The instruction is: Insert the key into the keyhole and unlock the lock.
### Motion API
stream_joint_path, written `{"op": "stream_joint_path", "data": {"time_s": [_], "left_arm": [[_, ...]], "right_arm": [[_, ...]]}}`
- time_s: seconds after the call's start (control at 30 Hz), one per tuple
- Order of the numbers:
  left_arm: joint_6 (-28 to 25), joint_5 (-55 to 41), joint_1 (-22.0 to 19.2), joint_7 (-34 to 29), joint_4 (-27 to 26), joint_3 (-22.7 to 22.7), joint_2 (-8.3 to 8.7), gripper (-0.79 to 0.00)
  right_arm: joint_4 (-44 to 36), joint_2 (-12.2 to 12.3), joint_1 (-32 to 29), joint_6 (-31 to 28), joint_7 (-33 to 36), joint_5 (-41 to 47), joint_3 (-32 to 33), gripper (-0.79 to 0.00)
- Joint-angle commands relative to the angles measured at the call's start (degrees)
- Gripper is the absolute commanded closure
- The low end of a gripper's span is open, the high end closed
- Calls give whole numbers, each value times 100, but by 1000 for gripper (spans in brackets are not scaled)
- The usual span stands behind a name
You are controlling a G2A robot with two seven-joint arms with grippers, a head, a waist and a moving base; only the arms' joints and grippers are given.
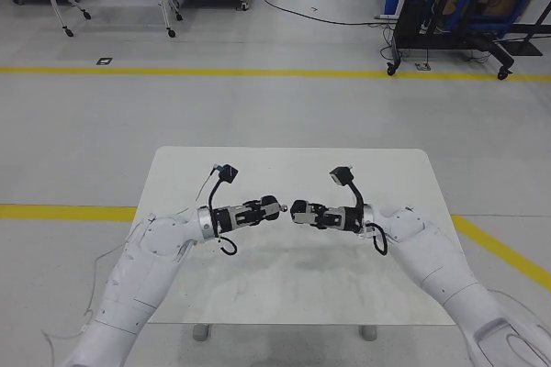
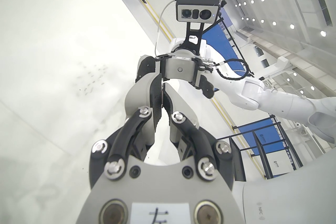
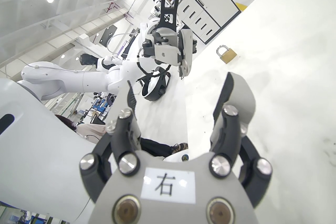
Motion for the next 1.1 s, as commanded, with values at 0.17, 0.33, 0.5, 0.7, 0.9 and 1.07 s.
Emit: {"op": "stream_joint_path", "data": {"time_s": [0.17,0.33,0.5,0.7,0.9,1.07], "left_arm": [[-35,-41,-39,-166,36,65,25,0],[-57,-64,-60,-249,47,131,37,0],[-57,-83,-84,-334,63,193,50,0],[-62,-45,-116,-399,77,274,65,0],[-65,4,-123,-345,81,286,87,0],[-54,31,-120,-325,68,301,105,0]], "right_arm": [[83,79,109,0,-1,155,-249,-305],[246,94,215,-48,-48,228,-401,-296],[271,97,285,-87,-88,279,-575,-296],[294,105,359,-130,-131,371,-756,-271],[307,127,413,-160,-161,467,-914,-231],[338,145,438,-157,-158,576,-1033,-212]]}}
